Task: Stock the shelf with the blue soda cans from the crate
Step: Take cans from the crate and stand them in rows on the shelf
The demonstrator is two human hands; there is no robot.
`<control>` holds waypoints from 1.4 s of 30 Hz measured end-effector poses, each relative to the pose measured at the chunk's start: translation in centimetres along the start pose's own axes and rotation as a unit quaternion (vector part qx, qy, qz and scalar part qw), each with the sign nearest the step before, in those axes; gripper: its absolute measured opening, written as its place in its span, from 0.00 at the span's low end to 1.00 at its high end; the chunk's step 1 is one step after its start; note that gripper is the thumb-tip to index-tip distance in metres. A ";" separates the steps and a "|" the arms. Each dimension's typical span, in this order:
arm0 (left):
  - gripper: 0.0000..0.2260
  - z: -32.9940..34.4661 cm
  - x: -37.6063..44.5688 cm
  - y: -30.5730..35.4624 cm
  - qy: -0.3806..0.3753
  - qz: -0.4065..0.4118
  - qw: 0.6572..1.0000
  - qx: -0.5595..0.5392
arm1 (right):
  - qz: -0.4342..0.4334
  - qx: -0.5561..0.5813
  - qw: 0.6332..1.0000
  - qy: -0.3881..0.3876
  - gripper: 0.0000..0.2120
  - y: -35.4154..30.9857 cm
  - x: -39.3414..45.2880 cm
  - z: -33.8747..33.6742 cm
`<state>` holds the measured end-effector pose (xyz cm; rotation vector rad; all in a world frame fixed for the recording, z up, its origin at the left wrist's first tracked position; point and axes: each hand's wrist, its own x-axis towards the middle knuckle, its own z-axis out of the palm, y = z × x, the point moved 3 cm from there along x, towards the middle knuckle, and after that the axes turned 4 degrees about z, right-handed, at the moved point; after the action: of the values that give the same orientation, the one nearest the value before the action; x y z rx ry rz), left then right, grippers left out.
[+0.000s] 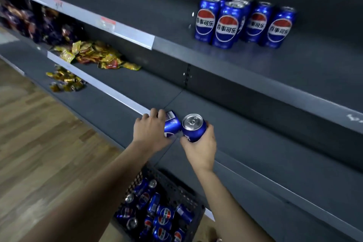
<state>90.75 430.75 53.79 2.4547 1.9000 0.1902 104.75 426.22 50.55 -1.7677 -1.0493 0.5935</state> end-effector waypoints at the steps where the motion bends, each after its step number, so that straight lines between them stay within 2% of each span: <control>1: 0.28 -0.9 0.1 0.3 0.018 0.002 1.000 -0.018 | -0.007 0.006 1.000 0.009 0.25 -0.9 0.2 -0.6; 12: 0.29 -8.8 3.3 2.2 0.175 0.084 0.970 -0.148 | -0.026 0.055 0.992 0.106 0.28 -8.1 1.8 -5.4; 20: 0.34 -13.3 6.8 4.7 0.180 0.176 0.946 -0.203 | -0.046 0.089 0.978 0.184 0.28 -12.0 2.4 -8.4; 23: 0.33 -14.7 8.1 6.1 0.184 0.194 0.928 -0.260 | -0.060 0.087 0.974 0.202 0.28 -13.6 3.5 -10.0; 28: 0.34 -16.2 10.6 9.0 0.191 0.183 0.889 -0.375 | -0.081 0.074 0.972 0.210 0.30 -15.1 6.3 -12.6; 33: 0.30 -15.8 12.8 12.1 0.163 0.141 0.858 -0.466 | -0.071 0.077 0.975 0.196 0.30 -15.1 9.5 -14.4; 37: 0.26 -14.8 14.6 13.6 0.161 0.105 0.844 -0.501 | -0.066 0.077 0.981 0.165 0.29 -14.9 12.2 -15.5; 42: 0.28 -13.9 16.2 14.5 0.161 0.073 0.830 -0.529 | -0.051 0.085 0.986 0.131 0.29 -13.7 15.5 -16.0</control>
<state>107.09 442.03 70.28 1.7843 1.0985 1.3151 119.61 434.01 70.59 -1.5830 -0.8731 0.3642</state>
